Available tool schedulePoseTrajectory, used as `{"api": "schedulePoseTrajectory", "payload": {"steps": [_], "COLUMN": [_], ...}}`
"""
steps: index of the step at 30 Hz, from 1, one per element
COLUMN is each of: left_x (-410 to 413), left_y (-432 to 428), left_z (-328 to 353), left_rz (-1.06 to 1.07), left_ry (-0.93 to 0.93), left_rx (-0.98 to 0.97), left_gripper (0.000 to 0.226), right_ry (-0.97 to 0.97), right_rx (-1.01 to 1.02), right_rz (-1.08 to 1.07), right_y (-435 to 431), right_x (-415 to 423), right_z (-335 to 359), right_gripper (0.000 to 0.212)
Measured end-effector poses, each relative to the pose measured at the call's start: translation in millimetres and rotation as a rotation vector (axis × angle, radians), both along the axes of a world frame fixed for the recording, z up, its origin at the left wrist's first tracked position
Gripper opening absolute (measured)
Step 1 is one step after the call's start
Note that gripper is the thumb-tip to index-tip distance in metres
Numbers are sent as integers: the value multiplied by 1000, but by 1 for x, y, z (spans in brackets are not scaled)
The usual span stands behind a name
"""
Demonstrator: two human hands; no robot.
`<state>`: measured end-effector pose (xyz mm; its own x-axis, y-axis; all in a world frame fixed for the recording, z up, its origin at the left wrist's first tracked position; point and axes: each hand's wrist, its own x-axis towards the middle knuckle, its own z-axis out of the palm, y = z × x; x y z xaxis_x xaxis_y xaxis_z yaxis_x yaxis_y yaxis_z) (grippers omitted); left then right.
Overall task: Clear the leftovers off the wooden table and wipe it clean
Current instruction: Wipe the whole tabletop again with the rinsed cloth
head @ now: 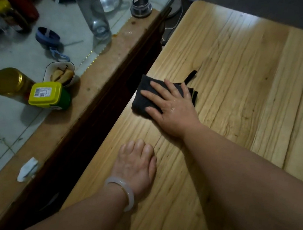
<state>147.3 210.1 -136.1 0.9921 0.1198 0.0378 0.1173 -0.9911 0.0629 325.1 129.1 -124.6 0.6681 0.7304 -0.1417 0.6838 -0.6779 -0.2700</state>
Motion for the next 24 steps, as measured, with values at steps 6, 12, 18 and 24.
{"api": "schedulePoseTrajectory", "payload": {"steps": [6, 12, 18, 24], "left_x": [-3, -3, -3, -4], "left_y": [4, 6, 6, 2], "left_z": [-3, -2, -1, -1], "left_rz": [-1, -26, -17, -7], "left_ry": [-17, -35, -33, 1], "left_rx": [12, 10, 0, 39], "left_gripper": [26, 24, 26, 26], "right_ry": [8, 34, 55, 61], "right_rx": [-4, -39, -31, -80], "right_rz": [-174, -407, -424, -49], "right_y": [-28, -88, -119, -162], "right_x": [25, 19, -48, -114], "right_z": [0, 0, 4, 5], "right_gripper": [54, 56, 56, 51]}}
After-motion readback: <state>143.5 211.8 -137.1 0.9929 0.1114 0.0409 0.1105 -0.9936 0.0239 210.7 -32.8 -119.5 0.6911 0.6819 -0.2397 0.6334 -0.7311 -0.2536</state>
